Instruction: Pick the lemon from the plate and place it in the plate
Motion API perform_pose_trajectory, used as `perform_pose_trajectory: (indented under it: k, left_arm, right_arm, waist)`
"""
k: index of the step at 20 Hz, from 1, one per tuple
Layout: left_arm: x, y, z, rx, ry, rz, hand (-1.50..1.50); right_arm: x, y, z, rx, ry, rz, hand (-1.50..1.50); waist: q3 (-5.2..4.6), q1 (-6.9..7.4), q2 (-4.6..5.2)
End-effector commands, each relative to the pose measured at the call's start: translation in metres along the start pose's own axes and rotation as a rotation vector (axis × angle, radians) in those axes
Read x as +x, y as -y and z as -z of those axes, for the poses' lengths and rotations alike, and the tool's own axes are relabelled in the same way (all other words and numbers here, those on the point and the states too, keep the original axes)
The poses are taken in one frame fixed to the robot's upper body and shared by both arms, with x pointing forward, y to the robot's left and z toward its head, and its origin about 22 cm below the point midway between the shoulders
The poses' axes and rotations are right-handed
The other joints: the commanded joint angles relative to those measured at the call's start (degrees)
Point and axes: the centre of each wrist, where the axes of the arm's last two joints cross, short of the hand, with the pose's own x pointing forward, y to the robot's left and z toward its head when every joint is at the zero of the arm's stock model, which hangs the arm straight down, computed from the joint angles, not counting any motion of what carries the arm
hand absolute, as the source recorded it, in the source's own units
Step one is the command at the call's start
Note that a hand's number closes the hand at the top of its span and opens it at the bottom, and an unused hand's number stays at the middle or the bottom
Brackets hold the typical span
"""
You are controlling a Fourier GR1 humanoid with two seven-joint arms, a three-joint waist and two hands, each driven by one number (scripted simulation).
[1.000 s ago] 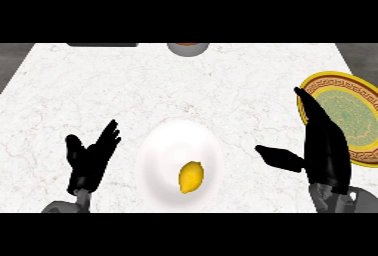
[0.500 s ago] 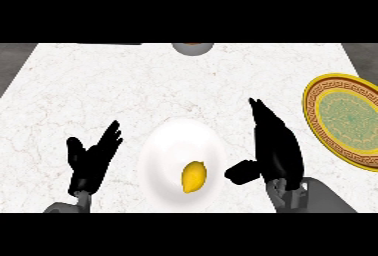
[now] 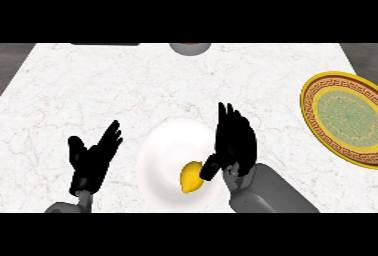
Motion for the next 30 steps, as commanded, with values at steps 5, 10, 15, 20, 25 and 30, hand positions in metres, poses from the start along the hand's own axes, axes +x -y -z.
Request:
perform_pose_trajectory:
  k: [5,10,15,20,25,30]
  left_arm:
    - [-0.002,0.009,-0.005,-0.011,0.007,-0.008,0.0]
    - [-0.004,0.012,-0.003,-0.009,-0.007,-0.002,0.0]
    - [0.002,-0.001,-0.003,-0.008,-0.021,0.005,0.0]
    - [0.002,0.005,0.006,0.012,-0.012,-0.004,0.0]
    - [-0.007,0.004,-0.002,-0.003,-0.003,-0.003,0.0]
    - [-0.004,0.004,0.001,-0.009,-0.019,0.003,0.0]
  right_arm:
    - [0.021,-0.022,0.005,0.126,-0.275,-0.069,-1.5]
    - [0.027,-0.031,0.005,0.14,-0.263,-0.058,-1.5]
    - [0.025,-0.045,0.009,0.134,-0.285,-0.106,-1.5]
    - [0.021,-0.055,0.021,0.118,-0.333,-0.181,-1.5]
    - [0.016,-0.062,0.023,0.13,-0.354,-0.183,-1.5]
    - [0.01,-0.079,0.02,0.171,-0.367,-0.192,-1.5]
  waist:
    - [0.08,0.03,-0.1]
    - [0.09,0.23,-0.02]
    - [0.11,0.3,-0.03]
    - [0.03,-0.28,0.07]
    - [0.07,-0.22,-0.01]
    - [0.11,0.14,0.18]
